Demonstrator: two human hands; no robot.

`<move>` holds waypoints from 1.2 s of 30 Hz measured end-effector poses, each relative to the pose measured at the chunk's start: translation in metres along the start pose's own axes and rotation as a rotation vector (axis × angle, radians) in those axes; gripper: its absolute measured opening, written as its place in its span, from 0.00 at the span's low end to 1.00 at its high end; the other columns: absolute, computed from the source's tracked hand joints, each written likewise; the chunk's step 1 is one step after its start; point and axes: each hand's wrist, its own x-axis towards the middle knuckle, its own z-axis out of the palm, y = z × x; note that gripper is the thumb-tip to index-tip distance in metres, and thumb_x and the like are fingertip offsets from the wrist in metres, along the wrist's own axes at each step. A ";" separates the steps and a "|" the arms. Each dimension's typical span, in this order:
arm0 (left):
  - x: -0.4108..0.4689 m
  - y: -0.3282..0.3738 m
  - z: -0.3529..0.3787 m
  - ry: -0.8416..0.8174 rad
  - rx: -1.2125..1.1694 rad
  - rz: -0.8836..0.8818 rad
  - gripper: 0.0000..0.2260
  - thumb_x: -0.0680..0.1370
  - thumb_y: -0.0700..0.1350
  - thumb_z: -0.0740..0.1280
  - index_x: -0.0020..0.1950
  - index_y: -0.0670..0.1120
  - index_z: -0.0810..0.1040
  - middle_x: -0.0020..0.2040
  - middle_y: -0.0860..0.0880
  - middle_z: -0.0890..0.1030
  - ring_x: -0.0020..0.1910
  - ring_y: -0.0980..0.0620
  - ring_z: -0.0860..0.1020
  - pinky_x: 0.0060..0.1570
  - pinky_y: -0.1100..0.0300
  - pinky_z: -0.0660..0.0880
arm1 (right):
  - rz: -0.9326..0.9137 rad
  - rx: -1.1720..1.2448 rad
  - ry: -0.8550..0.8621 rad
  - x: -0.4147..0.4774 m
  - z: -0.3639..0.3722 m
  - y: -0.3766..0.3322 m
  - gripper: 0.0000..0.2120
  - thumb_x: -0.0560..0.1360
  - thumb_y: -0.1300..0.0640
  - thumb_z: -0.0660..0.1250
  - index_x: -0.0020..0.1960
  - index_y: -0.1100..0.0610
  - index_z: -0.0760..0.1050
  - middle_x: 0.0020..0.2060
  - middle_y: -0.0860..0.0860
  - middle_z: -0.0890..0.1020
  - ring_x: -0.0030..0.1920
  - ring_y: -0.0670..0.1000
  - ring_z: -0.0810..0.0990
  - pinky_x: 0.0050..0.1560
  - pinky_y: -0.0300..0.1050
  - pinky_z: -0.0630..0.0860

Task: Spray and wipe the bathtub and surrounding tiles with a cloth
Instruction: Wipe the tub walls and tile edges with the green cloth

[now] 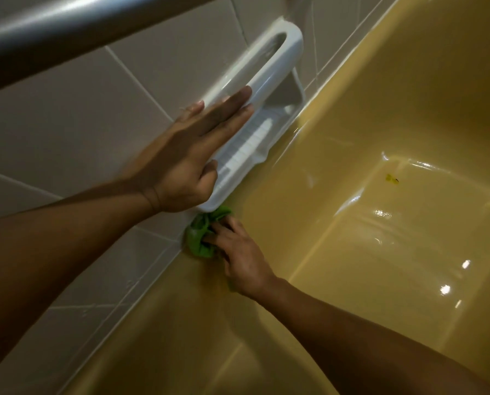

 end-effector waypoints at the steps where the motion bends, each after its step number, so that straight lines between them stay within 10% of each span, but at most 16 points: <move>1: -0.001 -0.001 0.001 0.004 -0.001 -0.002 0.39 0.72 0.37 0.62 0.83 0.44 0.56 0.84 0.47 0.53 0.83 0.48 0.53 0.79 0.40 0.54 | -0.032 0.026 -0.066 -0.004 0.002 -0.003 0.17 0.76 0.69 0.63 0.61 0.60 0.82 0.64 0.56 0.80 0.67 0.59 0.71 0.69 0.49 0.71; 12: -0.006 -0.002 0.003 -0.015 0.134 -0.010 0.35 0.75 0.39 0.59 0.84 0.45 0.55 0.84 0.47 0.52 0.82 0.47 0.56 0.79 0.40 0.55 | 0.502 0.146 -0.348 -0.083 -0.052 0.001 0.17 0.78 0.67 0.64 0.55 0.49 0.85 0.58 0.52 0.84 0.59 0.49 0.79 0.63 0.33 0.69; 19: 0.005 0.053 0.002 -0.054 0.134 -0.470 0.41 0.78 0.40 0.63 0.84 0.58 0.43 0.84 0.54 0.39 0.83 0.44 0.47 0.80 0.44 0.50 | 0.937 0.611 0.087 -0.105 -0.170 -0.028 0.16 0.79 0.70 0.64 0.53 0.53 0.85 0.48 0.56 0.87 0.53 0.64 0.84 0.58 0.61 0.81; 22: 0.007 0.109 0.018 0.204 -0.189 -0.739 0.37 0.79 0.38 0.66 0.84 0.52 0.53 0.84 0.53 0.45 0.83 0.49 0.43 0.80 0.56 0.43 | 0.914 0.818 0.171 -0.093 -0.211 -0.050 0.14 0.80 0.70 0.63 0.60 0.59 0.81 0.52 0.63 0.85 0.57 0.69 0.82 0.61 0.66 0.78; 25: -0.009 0.160 0.040 0.495 -0.730 -0.951 0.27 0.79 0.34 0.68 0.77 0.49 0.70 0.79 0.51 0.67 0.77 0.55 0.63 0.70 0.74 0.58 | 0.863 0.944 0.161 -0.079 -0.242 -0.072 0.15 0.81 0.69 0.62 0.64 0.60 0.79 0.54 0.64 0.84 0.56 0.68 0.82 0.58 0.66 0.79; 31: -0.034 0.234 0.070 0.122 -1.775 -1.350 0.20 0.75 0.63 0.71 0.61 0.54 0.82 0.60 0.51 0.84 0.58 0.49 0.81 0.64 0.43 0.72 | 0.812 1.059 0.209 -0.057 -0.262 -0.097 0.15 0.81 0.68 0.62 0.65 0.60 0.78 0.55 0.61 0.84 0.50 0.57 0.85 0.50 0.53 0.84; 36: -0.027 0.237 0.079 0.275 -1.870 -1.387 0.19 0.78 0.42 0.71 0.69 0.40 0.78 0.55 0.43 0.86 0.49 0.45 0.86 0.49 0.50 0.81 | 0.811 1.036 0.245 -0.055 -0.253 -0.088 0.16 0.80 0.68 0.64 0.66 0.59 0.78 0.56 0.58 0.85 0.55 0.58 0.85 0.51 0.52 0.83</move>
